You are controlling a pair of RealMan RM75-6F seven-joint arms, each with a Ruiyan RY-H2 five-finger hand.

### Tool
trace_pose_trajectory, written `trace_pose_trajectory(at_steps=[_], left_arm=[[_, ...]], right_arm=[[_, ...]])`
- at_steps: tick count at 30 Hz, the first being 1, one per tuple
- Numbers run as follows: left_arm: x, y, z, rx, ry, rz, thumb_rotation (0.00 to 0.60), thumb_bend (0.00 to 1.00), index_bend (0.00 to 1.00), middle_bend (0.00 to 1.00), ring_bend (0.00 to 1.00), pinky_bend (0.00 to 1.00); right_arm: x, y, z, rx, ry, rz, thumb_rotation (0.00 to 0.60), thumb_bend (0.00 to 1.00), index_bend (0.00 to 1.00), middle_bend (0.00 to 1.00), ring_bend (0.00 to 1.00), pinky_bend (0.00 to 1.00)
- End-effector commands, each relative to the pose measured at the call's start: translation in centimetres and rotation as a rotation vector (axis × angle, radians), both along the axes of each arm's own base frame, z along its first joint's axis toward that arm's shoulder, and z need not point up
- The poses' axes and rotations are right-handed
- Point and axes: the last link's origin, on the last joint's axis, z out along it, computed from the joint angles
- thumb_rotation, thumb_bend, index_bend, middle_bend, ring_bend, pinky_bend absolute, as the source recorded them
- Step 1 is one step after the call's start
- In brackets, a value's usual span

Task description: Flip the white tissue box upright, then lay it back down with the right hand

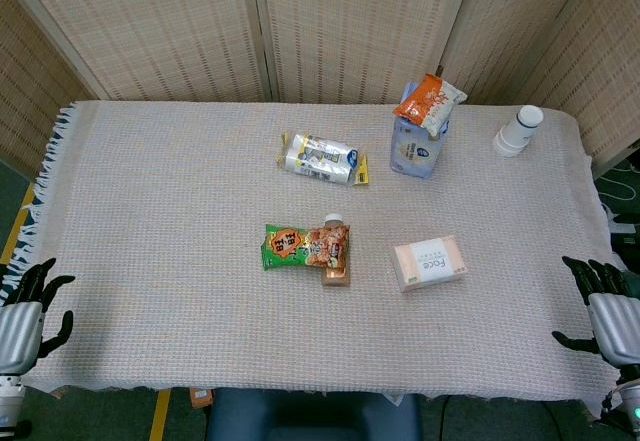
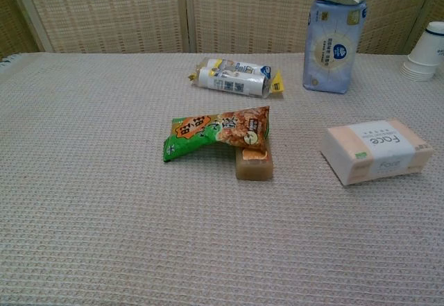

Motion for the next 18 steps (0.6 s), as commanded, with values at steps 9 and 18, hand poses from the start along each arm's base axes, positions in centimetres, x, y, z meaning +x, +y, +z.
trace_pose_trajectory(at_steps=[9,18], left_arm=[[0.5,-0.3,0.0,0.002,-0.003,-0.013,0.600,0.48,0.25,0.00,0.00,0.24],[0.7,-0.6,0.3,0.010,-0.015,-0.023,0.600,0.48,0.25,0.00,0.00,0.24]], right_arm=[[0.5,0.4,0.6,-0.029,-0.011,0.034,0.600,0.05,0.00,0.08,0.08,0.00],[2.6,-3.2,-0.3,0.069,0.045,0.075,0.600,0.05,0.00,0.08,0.08,0.00]])
